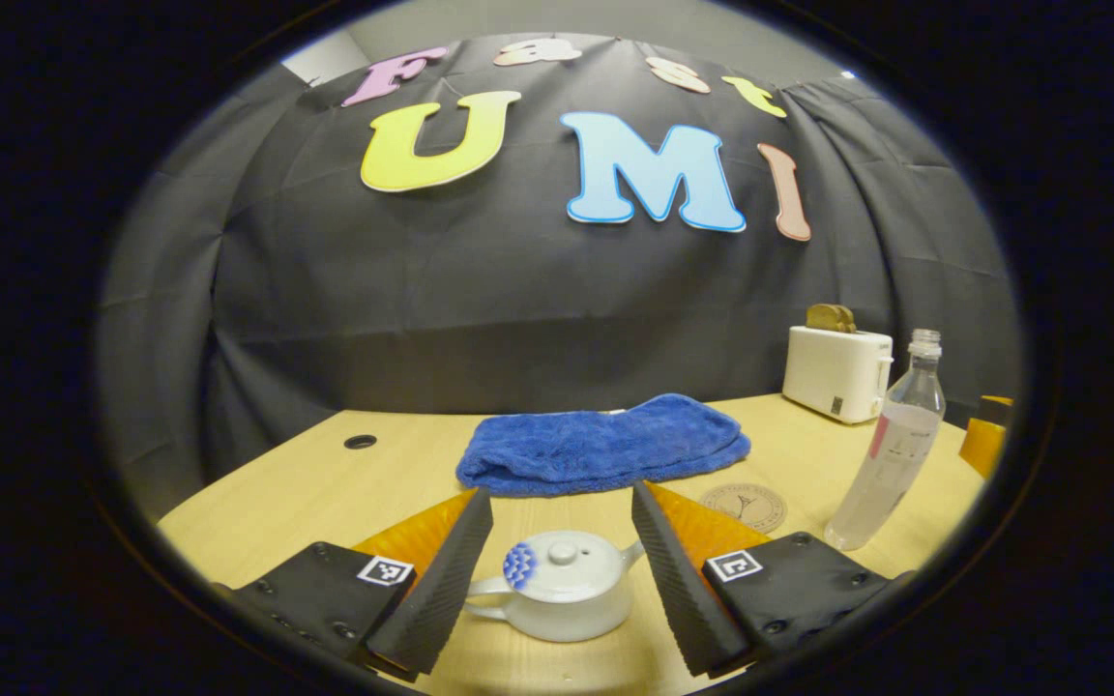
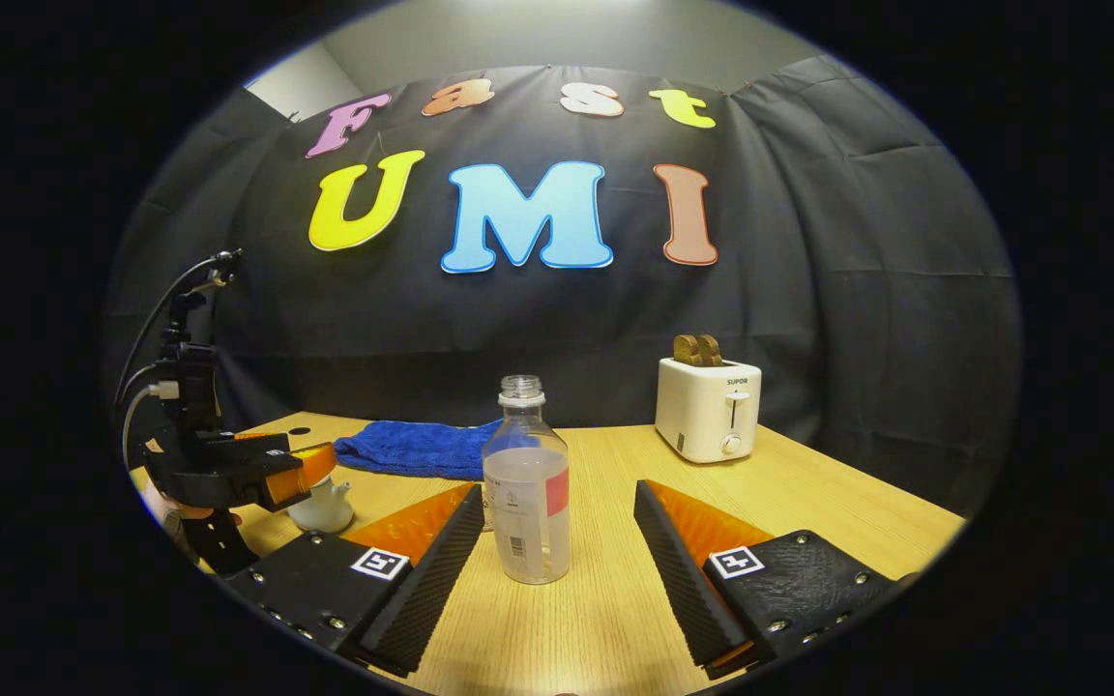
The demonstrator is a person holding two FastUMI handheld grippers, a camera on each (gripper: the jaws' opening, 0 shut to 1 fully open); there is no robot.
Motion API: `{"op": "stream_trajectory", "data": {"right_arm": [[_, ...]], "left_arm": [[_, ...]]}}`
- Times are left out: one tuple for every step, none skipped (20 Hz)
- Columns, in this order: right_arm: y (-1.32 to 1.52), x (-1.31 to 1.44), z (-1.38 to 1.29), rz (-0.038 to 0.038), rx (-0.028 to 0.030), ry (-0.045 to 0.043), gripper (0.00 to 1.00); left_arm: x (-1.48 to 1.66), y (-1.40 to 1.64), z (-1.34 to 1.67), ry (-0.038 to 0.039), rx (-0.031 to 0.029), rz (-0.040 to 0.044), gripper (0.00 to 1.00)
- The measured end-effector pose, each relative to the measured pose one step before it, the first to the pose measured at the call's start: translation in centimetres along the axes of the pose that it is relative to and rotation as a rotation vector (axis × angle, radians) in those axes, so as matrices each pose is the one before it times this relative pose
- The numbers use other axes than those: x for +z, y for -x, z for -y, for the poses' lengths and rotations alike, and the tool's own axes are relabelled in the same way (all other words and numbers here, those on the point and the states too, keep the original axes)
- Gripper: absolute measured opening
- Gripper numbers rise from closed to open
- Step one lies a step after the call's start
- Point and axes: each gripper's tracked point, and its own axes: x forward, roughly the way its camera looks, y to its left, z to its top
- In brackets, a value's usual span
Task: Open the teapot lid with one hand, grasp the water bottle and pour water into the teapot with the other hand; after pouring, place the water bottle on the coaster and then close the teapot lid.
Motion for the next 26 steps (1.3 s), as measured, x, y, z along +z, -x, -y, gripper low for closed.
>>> {"op": "stream_trajectory", "data": {"right_arm": [[0.026, -0.094, 0.075, -0.00389, -0.00137, -0.00303, 0.97], [-0.057, -0.193, 0.096, -0.00482, -0.00159, -0.00309, 0.97], [-0.037, -0.084, 0.059, -0.00359, -0.00072, -0.00277, 0.97], [-0.024, -0.171, 0.096, -0.00359, -0.00201, -0.00238, 0.97], [-0.004, -0.12, 0.087, -0.00295, -0.00062, -0.00262, 0.97], [-0.05, -0.246, 0.031, -0.00482, -0.00179, -0.00139, 0.97], [-0.065, -0.07, 0.067, -0.00424, -0.00162, -0.00093, 0.97], [0.004, -0.139, 0.058, -0.00285, -0.001, -0.0021, 0.97], [-0.013, -0.016, 0.066, -0.00217, -0.00036, -0.00232, 0.97], [-0.069, -0.141, 0.057, -0.00182, -0.00177, -0.00092, 0.97], [-0.012, -0.057, 0.031, -0.00288, -0.00085, 0.00041, 0.97], [-0.011, -0.057, 0.011, -0.0015, -0.00098, -0.00028, 0.97], [-0.045, -0.026, 0.049, -0.00189, -0.00103, 0.0, 0.97], [-0.055, -0.144, 0.062, -0.0022, -0.00091, -0.00101, 0.97], [-0.014, -0.032, 0.031, -0.00164, -0.00069, -0.00187, 0.97], [0.054, -0.002, 0.067, 0.00025, -0.00131, -0.00247, 0.97], [-0.064, 0.01, 0.076, -0.0009, -0.00206, -0.00117, 0.97], [-0.042, -0.058, 0.018, -0.00055, -0.00068, -0.00064, 0.97], [-0.031, -0.018, 0.003, -0.00143, -0.00028, -0.00033, 0.97], [-0.034, -0.097, -0.071, -0.00229, 0.00119, -0.00066, 0.97], [0.042, 0.056, -0.065, -0.00129, 0.00206, -0.00121, 0.97], [0.035, -0.001, -0.007, 0.00154, 0.00061, -0.00047, 0.97], [-0.005, 0.086, -0.038, 0.00204, 0.00053, 0.0022, 0.97], [-0.008, -0.017, -0.007, 0.00198, 0.00044, 0.00345, 0.97], [-0.016, 0.061, -0.072, 0.00145, 0.00202, 0.00395, 0.97], [-0.04, -0.078, -0.003, -0.00054, 0.00112, 0.00292, 0.97]], "left_arm": [[-0.186, 0.008, -0.021, -0.00416, 0.00247, -0.00216, 0.96], [-0.143, -0.191, -0.115, -0.0064, 0.0041, -0.00413, 0.96], [0.042, -0.103, -0.035, -0.0036, 0.00273, 0.00121, 0.95], [-0.011, -0.149, -0.043, -0.00124, 0.00209, 0.00121, 0.93], [-0.1, -0.086, -0.097, -0.00195, 0.00324, -0.00034, 0.92], [-0.103, -0.239, -0.04, -0.00417, -0.00172, -0.00567, 0.9], [-0.184, -0.165, -0.257, -0.00451, 0.00711, -0.00185, 0.86], [-0.214, -0.238, -0.055, -0.00159, 0.00131, -0.00519, 0.81], [-0.317, -0.132, -0.041, 0.00251, 0.00267, -0.00541, 0.77], [-0.342, -0.08, 0.049, 0.00519, -0.0037, -0.01076, 0.75], [-0.37, 0.199, 0.056, 0.01012, -0.00514, -0.01085, 0.74], [0.302, -0.201, 0.028, 0.00776, -0.00162, 0.01117, 0.72], [0.168, 0.141, 0.142, -0.00325, -0.00083, 0.00119, 0.65], [-0.105, -0.652, -0.115, -0.00133, 0.00811, 0.00795, 0.65], [-0.044, 0.219, 0.065, -0.00802, -0.00103, -0.00049, 0.45], [-0.049, -0.034, 0.021, -0.00321, -0.00291, -0.00122, 0.42], [0.019, 0.026, 0.01, 0.00083, -0.00572, 0.00014, 0.42], [0.151, 0.095, 0.038, 0.00363, -0.00689, 0.00001, 0.42], [0.289, 0.225, 0.254, 0.01618, -0.01347, 0.01745, 0.42], [-0.171, -0.532, -0.237, 0.00065, 0.00462, -0.00211, 0.3], [-0.23, 0.191, 0.217, -0.02848, 0.00595, -0.01106, 0.18], [-0.054, -0.118, 0.029, -0.02573, 0.00421, -0.00427, 0.18], [0.151, -0.144, 0.104, -0.00411, 0.00039, 0.00006, 0.18], [-0.16, -0.328, -0.137, 0.0123, 0.00132, 0.00654, 0.18], [0.376, 0.525, 0.026, 0.007, -0.00519, 0.00057, 0.12], [-0.047, -0.064, 0.068, -0.00579, -0.0023, -0.00213, 0.12]]}}
